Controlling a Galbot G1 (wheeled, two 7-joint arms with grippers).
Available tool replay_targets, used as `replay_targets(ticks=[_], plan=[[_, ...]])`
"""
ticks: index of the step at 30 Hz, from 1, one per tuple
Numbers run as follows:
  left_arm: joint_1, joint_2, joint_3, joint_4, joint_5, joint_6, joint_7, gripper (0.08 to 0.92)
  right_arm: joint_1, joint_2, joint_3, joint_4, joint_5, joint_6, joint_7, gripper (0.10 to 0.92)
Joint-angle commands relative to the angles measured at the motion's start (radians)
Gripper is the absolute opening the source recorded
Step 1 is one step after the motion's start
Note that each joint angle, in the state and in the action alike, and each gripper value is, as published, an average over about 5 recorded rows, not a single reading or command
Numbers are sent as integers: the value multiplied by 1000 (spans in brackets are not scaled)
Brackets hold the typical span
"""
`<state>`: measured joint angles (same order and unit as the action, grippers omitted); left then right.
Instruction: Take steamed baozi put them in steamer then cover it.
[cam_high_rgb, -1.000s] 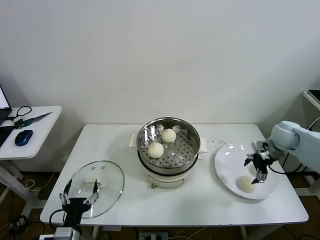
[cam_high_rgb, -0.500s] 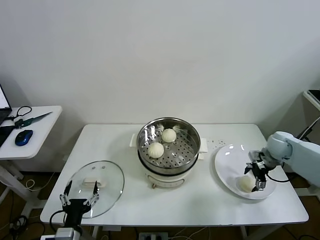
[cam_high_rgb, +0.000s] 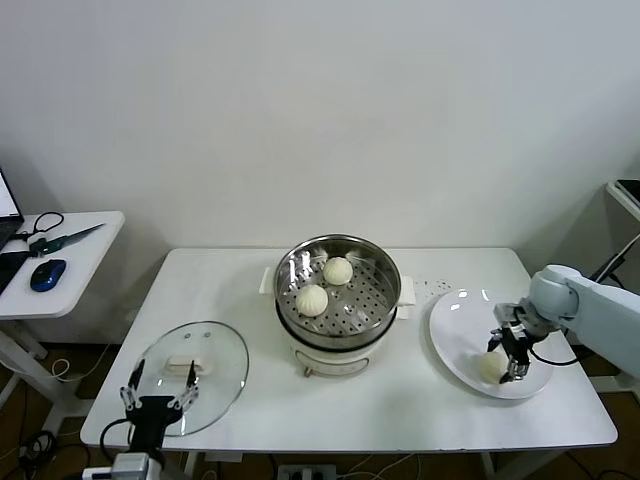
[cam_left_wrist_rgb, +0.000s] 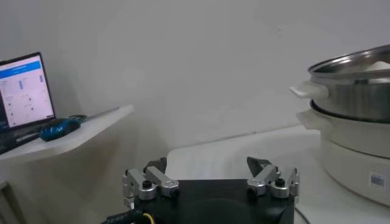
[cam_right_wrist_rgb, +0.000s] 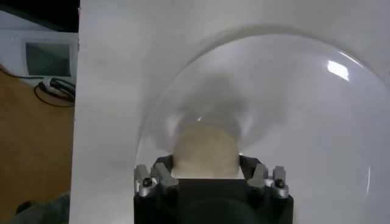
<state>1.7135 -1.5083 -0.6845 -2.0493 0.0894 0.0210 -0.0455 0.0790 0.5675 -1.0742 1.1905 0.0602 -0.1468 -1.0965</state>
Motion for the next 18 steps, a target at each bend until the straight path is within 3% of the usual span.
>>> replay_targets(ticks=[1,6,12,18], plan=[[3,-1,4,-1,3,0,0,823,14,1,-7,-2,4,9,1,692],[2,1,6,-4,4,1,0,823,139,-2,-64,8,23,81,-11,680],[3,3,11,-6,11,3,1,823,401,55,-172,27,-100,362,-85,673],[4,3,16,-11,19,4,3,823,678,210,-303,52,-152,596,-110,670]])
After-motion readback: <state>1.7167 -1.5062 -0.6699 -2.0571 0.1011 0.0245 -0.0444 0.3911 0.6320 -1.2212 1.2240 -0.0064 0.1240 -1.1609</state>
